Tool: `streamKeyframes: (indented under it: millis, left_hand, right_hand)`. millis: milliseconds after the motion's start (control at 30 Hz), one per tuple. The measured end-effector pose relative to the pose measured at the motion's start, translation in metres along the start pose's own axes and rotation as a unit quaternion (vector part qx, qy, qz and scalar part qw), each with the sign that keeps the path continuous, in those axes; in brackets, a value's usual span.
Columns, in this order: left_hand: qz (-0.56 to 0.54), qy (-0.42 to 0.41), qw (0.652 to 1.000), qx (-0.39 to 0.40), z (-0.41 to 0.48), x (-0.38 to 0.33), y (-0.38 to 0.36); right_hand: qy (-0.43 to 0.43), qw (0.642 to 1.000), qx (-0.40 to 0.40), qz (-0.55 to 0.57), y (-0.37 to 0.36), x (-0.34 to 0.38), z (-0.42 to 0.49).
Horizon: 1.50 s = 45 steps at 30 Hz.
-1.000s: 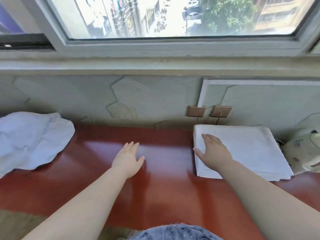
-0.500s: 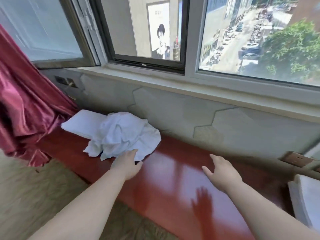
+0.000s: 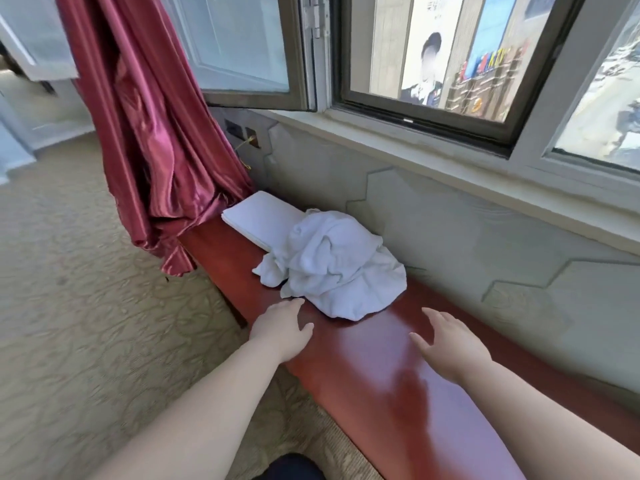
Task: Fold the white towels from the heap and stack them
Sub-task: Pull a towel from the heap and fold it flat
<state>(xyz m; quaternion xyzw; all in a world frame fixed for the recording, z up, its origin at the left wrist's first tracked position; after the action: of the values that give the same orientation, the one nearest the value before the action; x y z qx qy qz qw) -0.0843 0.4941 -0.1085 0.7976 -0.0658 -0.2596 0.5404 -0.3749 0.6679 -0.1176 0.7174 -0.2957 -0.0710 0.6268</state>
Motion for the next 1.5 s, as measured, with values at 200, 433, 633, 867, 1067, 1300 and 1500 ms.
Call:
streamKeyframes:
  millis: [200,433,633,867,1067,1300,1500]
  left_hand:
    - [-0.033,-0.007,0.999,-0.021,0.056,0.036,0.025]
    - [-0.016,-0.044,0.999,0.006,0.172,0.072,0.059]
    - [0.051,-0.101,0.992,0.058,0.247,0.086,0.062]
    - [-0.039,-0.071,0.996,0.038,0.297,0.068,0.045]
    - [-0.076,-0.097,0.992,-0.009,0.306,0.049,0.066]
    - [-0.22,-0.218,0.951,-0.012,0.268,-0.038,0.109]
    - [-0.257,-0.307,0.916,-0.01,0.21,-0.15,0.107]
  right_hand:
    - [0.033,0.999,0.018,0.005,-0.012,0.067,0.058]
    - [-0.006,1.0,0.019,0.021,-0.031,0.134,0.168]
    - [-0.062,0.991,0.032,0.114,-0.046,0.187,0.229]
    - [-0.173,0.962,-0.017,0.212,-0.061,0.194,0.264]
    - [-0.203,0.944,-0.071,0.249,-0.048,0.186,0.254]
    - [-0.244,0.91,-0.189,0.276,0.01,0.124,0.191]
    - [-0.308,0.846,-0.293,0.322,0.072,0.031,0.103]
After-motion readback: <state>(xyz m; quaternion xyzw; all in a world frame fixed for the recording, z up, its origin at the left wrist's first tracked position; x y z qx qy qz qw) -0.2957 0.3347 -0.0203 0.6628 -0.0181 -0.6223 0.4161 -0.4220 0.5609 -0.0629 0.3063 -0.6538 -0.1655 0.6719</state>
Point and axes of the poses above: each hand's wrist, its own z-axis towards the middle knuckle, its own y-axis out of the back of the hand, x = y × z, the point moved 9 cm from there along z, towards the middle knuckle, and after that the axes turned 2 degrees about -z, right-handed, at the moved point
